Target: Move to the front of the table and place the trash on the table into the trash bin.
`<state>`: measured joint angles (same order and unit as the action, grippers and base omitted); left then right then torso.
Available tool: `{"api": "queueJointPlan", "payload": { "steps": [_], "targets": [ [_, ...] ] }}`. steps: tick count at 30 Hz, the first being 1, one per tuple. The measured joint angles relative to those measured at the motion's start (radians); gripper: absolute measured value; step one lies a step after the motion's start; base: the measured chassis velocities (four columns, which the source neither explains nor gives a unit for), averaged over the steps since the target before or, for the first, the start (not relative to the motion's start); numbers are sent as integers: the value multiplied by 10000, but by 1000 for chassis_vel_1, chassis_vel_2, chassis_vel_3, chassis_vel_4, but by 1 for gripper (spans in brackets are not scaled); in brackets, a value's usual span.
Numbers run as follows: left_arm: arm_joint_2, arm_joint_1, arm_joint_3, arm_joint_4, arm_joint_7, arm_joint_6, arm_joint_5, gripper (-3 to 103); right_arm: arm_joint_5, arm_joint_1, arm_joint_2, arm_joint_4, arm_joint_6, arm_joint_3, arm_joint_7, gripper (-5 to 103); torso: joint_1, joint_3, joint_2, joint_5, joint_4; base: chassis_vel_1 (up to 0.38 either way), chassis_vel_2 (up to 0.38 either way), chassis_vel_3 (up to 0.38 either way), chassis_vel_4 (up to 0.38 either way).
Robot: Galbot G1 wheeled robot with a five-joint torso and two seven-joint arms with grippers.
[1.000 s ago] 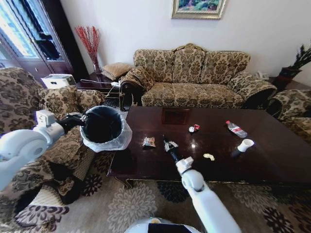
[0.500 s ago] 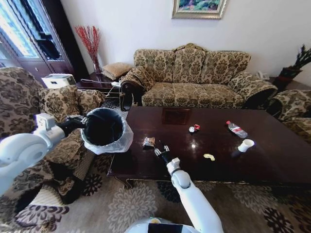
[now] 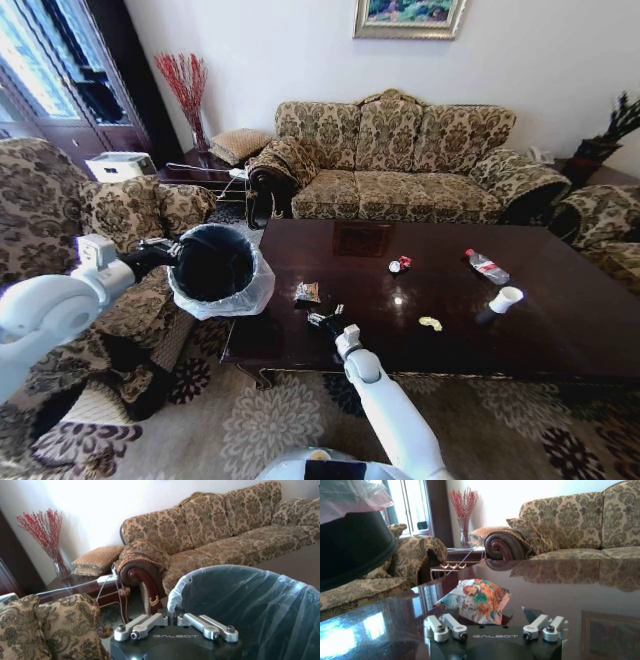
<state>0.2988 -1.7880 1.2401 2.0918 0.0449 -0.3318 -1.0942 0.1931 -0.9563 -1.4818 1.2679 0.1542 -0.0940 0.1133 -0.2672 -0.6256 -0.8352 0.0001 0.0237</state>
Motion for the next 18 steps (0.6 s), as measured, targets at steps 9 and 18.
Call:
{"api": "queueJointPlan", "payload": {
  "steps": [9, 18],
  "targets": [
    [-48, 30, -78, -132, -5, 13, -16, 4, 1, 194, -80, -272, -9, 27, 67, 52, 1, 2, -1, -5, -1, 0, 0, 0, 0],
    [-16, 34, -139, -164, -12, 43, -22, 4, 144, 217, -77, -339, -146, 39, 54, 14, 2, 4, -3, -2, 0, 0, 0, 0, 0]
  ]
}}
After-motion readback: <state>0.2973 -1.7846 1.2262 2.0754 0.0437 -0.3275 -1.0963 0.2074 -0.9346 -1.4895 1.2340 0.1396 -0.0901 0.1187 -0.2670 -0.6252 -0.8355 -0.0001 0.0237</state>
